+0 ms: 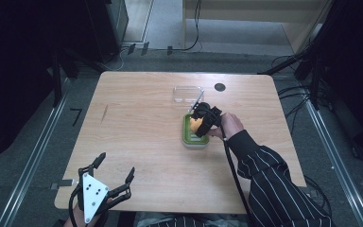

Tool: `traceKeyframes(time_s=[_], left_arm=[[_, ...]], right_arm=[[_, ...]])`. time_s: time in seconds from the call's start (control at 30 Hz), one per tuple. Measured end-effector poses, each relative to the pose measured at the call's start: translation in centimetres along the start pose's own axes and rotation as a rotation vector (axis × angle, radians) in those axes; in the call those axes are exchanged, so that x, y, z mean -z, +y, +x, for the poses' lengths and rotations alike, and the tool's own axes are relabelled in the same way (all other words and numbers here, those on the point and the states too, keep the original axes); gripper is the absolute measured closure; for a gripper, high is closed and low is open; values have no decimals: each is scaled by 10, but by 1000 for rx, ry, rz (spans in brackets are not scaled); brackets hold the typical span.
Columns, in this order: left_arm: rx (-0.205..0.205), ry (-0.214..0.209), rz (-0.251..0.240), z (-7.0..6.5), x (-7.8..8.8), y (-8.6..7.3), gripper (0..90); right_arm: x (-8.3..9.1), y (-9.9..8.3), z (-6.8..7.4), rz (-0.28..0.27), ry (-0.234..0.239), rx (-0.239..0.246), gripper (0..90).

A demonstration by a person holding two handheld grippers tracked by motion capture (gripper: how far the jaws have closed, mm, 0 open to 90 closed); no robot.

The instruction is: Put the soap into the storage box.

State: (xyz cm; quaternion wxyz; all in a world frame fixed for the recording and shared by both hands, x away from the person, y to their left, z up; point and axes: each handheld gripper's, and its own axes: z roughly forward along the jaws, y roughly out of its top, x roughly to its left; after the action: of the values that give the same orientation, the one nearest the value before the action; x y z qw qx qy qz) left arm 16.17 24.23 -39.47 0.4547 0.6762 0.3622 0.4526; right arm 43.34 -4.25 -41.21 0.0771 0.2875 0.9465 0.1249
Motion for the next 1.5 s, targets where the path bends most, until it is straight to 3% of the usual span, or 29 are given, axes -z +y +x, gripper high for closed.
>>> traceKeyframes(time_s=[0.5,1.5], left_arm=[[1,9,4,1,2,-1,130],[1,18,6,2,5,-1,130]], right_arm=[[-16,9,-1,23,16,8,400],[-29,10,-2,43,5,11,399]])
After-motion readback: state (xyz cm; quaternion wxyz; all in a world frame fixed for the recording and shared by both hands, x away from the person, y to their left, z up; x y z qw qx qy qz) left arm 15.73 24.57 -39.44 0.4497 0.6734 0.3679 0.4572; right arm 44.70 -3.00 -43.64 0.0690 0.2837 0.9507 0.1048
